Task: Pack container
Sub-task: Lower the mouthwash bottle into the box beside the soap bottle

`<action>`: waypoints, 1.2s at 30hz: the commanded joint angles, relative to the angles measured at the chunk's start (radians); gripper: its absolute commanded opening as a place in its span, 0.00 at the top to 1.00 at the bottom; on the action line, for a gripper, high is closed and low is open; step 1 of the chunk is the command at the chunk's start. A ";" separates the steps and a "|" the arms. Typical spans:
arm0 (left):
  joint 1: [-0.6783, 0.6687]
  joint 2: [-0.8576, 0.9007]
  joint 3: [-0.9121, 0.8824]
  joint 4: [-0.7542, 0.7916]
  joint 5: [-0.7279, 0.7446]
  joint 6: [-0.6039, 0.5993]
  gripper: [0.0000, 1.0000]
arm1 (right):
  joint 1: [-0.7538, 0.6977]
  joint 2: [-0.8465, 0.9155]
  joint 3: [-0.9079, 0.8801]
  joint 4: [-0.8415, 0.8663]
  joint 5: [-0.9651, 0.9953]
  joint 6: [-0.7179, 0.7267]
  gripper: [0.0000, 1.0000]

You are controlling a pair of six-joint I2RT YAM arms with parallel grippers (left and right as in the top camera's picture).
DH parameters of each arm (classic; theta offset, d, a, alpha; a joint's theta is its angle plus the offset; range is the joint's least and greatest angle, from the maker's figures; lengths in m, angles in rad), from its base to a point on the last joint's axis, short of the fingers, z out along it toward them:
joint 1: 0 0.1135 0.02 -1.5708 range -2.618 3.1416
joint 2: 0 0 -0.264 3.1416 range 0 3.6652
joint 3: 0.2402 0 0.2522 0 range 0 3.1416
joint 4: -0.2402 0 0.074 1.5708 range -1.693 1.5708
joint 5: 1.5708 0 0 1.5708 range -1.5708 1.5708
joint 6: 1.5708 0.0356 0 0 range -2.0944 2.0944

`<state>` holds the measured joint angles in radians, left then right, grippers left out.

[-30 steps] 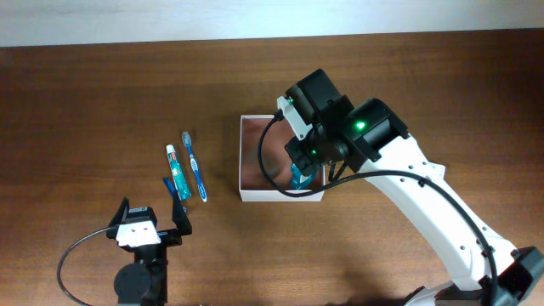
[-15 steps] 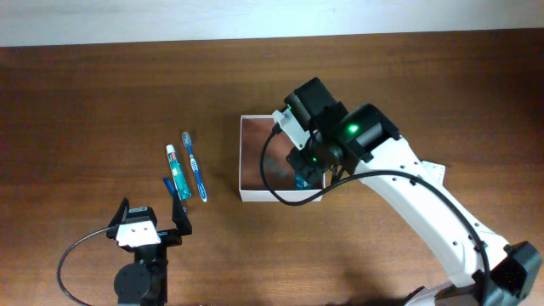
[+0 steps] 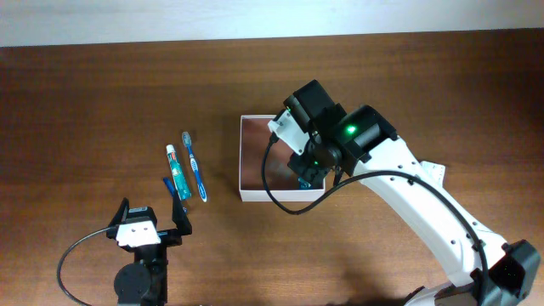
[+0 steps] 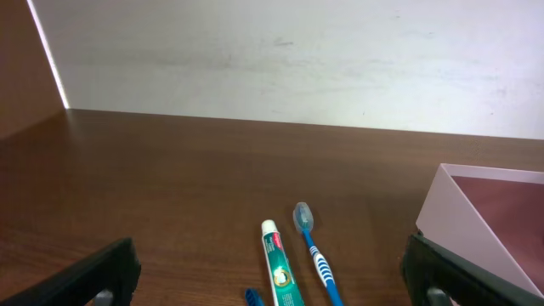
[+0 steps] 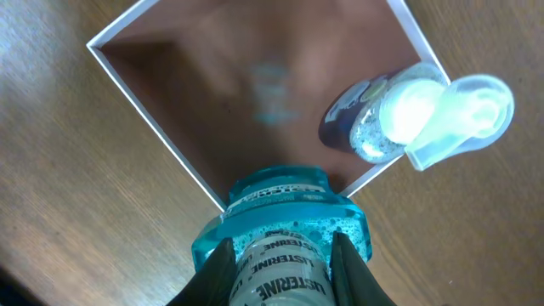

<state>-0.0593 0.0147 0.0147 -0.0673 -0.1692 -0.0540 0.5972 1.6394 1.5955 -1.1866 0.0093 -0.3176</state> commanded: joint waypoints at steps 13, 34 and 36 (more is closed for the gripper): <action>0.005 -0.009 -0.005 0.002 -0.011 -0.013 0.01 | -0.018 -0.009 -0.006 0.024 -0.001 -0.053 0.79; 0.005 -0.009 -0.005 0.002 -0.011 -0.013 0.01 | -0.107 -0.009 -0.055 0.087 -0.191 -0.166 0.79; 0.005 -0.009 -0.005 0.002 -0.011 -0.013 0.01 | -0.107 -0.009 -0.055 0.087 -0.190 -0.177 0.79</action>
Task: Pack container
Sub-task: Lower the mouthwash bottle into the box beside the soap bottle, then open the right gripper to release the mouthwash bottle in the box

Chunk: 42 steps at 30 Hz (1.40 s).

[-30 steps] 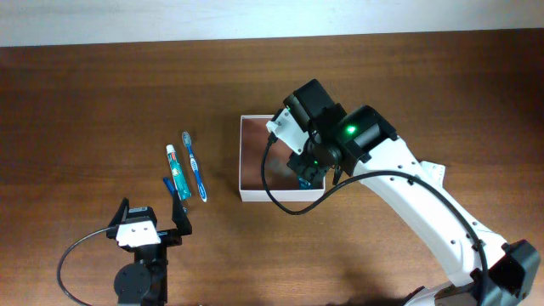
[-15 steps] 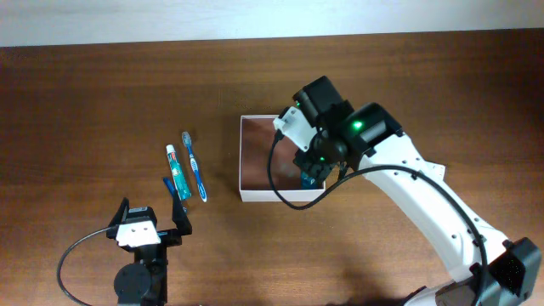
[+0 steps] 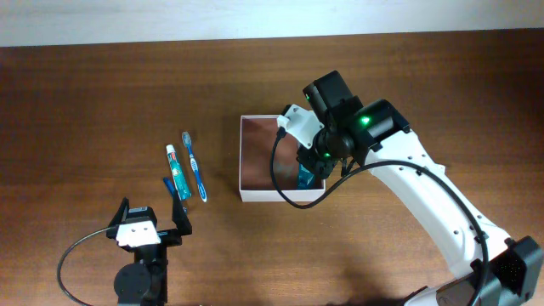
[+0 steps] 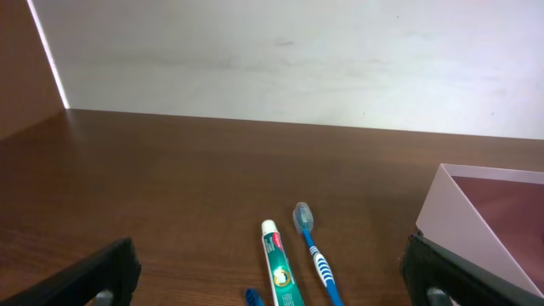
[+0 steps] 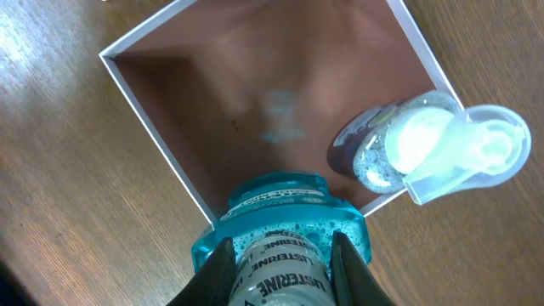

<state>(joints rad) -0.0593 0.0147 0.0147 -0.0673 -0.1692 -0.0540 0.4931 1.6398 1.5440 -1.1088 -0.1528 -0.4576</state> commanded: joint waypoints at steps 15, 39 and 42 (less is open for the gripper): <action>0.005 -0.009 -0.005 0.002 -0.011 -0.013 0.01 | -0.003 0.043 -0.003 0.000 -0.050 -0.141 0.79; 0.005 -0.009 -0.005 0.002 -0.011 -0.013 0.01 | -0.050 0.084 -0.003 -0.001 -0.077 -0.194 0.83; 0.005 -0.009 -0.005 0.002 -0.011 -0.013 0.01 | -0.050 0.084 -0.003 0.003 -0.076 -0.201 0.83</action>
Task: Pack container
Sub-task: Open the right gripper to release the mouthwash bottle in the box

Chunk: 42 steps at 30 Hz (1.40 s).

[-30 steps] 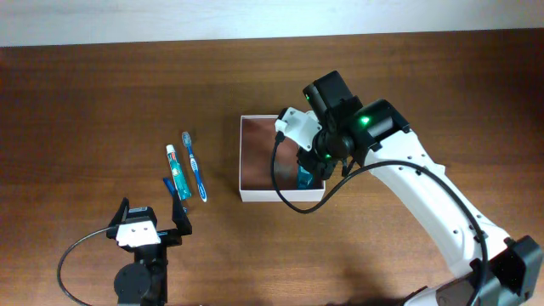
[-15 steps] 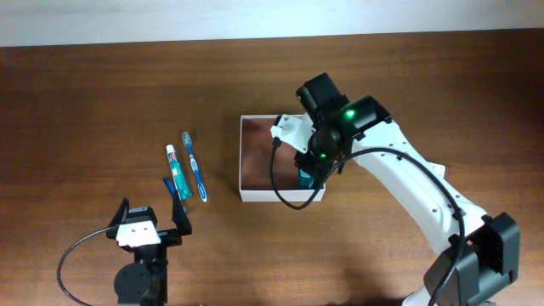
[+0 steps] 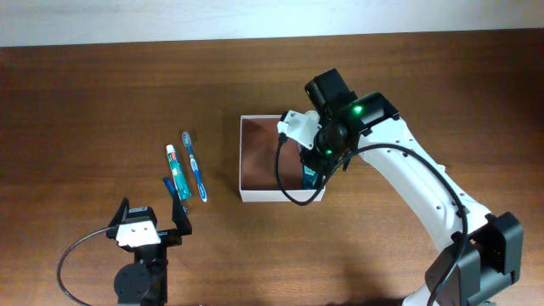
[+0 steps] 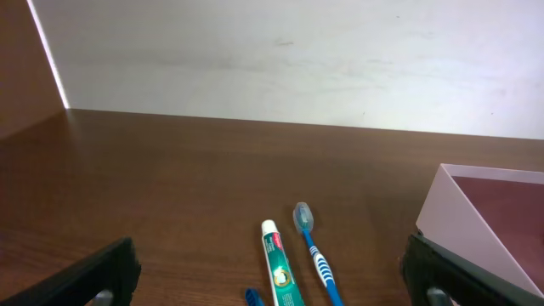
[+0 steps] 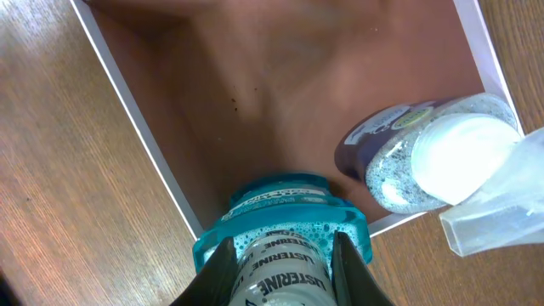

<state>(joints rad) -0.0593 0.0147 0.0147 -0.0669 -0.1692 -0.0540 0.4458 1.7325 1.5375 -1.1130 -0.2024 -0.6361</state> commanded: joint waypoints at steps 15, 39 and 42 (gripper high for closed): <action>0.005 -0.009 -0.005 0.002 -0.011 -0.013 0.01 | -0.002 -0.009 0.003 0.015 -0.026 -0.071 0.82; 0.005 -0.009 -0.005 0.002 -0.011 -0.013 0.00 | -0.003 0.060 0.003 0.014 -0.023 -0.069 0.73; 0.005 -0.009 -0.005 0.002 -0.011 -0.013 0.01 | -0.003 0.060 0.003 0.008 -0.023 -0.063 0.54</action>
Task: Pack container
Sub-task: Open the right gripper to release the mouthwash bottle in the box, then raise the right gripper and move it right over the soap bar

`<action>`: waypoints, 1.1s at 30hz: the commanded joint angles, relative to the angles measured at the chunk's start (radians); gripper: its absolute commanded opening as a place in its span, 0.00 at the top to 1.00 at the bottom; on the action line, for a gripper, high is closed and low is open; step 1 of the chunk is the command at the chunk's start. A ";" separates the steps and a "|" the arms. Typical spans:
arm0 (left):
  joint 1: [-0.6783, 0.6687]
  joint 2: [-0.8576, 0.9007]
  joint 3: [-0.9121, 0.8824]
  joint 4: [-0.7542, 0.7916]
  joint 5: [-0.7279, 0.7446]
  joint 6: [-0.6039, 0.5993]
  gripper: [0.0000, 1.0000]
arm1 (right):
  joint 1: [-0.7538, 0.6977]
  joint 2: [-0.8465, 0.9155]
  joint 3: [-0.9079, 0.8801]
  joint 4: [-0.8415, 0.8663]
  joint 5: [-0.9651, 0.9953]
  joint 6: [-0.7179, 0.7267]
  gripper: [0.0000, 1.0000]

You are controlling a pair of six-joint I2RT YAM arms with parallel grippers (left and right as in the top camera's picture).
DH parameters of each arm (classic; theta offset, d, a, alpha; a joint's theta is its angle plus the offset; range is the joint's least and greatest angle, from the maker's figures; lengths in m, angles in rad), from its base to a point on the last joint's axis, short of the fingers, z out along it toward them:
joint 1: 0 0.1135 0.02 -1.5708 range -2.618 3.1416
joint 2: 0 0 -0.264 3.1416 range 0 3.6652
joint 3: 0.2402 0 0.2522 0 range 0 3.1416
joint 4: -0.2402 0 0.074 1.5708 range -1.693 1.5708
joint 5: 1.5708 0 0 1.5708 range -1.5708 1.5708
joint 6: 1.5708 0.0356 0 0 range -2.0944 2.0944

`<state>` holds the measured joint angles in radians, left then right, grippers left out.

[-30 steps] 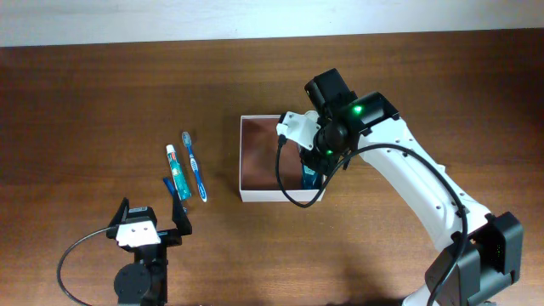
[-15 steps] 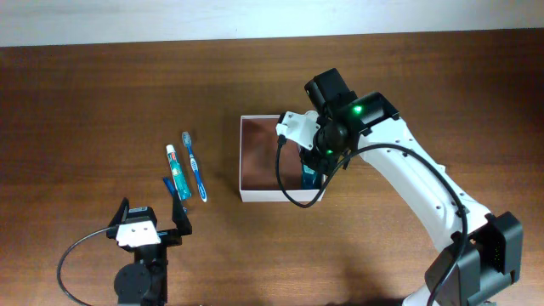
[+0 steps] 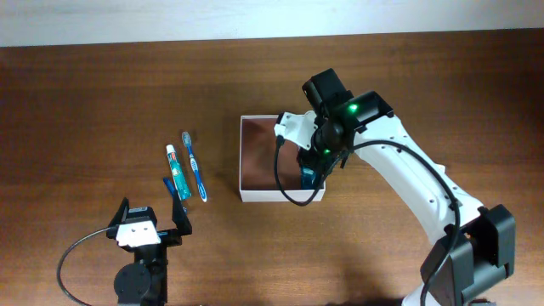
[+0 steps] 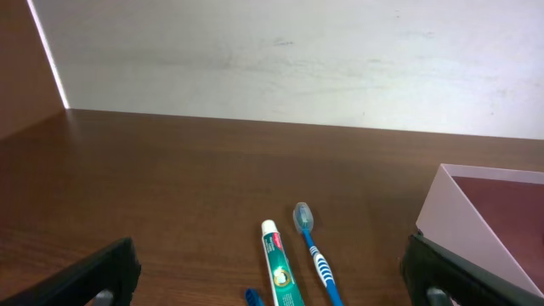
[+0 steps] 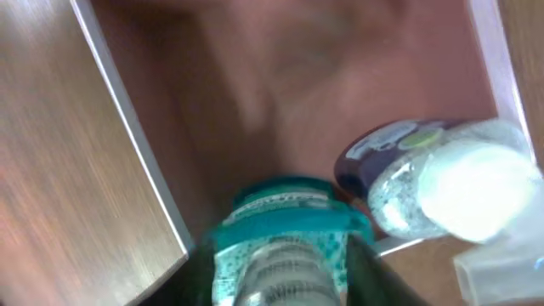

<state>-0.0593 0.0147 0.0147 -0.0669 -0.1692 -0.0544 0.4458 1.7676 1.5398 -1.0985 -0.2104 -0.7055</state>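
Note:
A white box (image 3: pixel 255 194) with a brown floor stands mid-table. My right gripper (image 3: pixel 310 170) is over its right side, shut on a teal bottle (image 5: pixel 289 246) whose lower end is down inside the box (image 5: pixel 136 136). A clear bottle with a white flip cap (image 5: pixel 442 187) lies in the box beside it. Left of the box lie a toothpaste tube (image 3: pixel 173 172), a blue toothbrush (image 3: pixel 195 167) and a small blue item (image 3: pixel 167 182). My left gripper (image 4: pixel 272 289) rests open near the front edge, behind the toothpaste (image 4: pixel 279 268) and toothbrush (image 4: pixel 316 253).
A pale wall (image 4: pixel 289 59) bounds the far side of the wooden table (image 3: pixel 102 93). A white object (image 3: pixel 435 170) lies on the table under my right arm.
My right gripper has sunk a little further into the box with the teal bottle; the wrist view is now blurred. The left arm and the loose items have not moved.
My right gripper held the teal bottle above the box's right side, with the clear bottle lying inside. At each later moment it stood lower and closer to the box floor. Now the bottle's end is within the walls. The left gripper stayed open and still.

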 commanded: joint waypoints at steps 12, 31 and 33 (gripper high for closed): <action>0.005 -0.009 -0.005 0.002 -0.011 -0.013 0.01 | -0.004 0.019 0.020 -0.030 -0.015 0.034 0.39; 0.005 -0.009 -0.005 0.002 -0.011 -0.013 0.01 | -0.004 0.016 0.315 -0.175 0.025 0.217 0.39; 0.005 -0.009 -0.005 0.002 -0.011 -0.013 0.01 | -0.004 0.016 0.344 -0.197 0.086 0.254 0.39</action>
<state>-0.0593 0.0147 0.0147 -0.0669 -0.1692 -0.0540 0.4458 1.7889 1.8305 -1.2785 -0.1951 -0.5419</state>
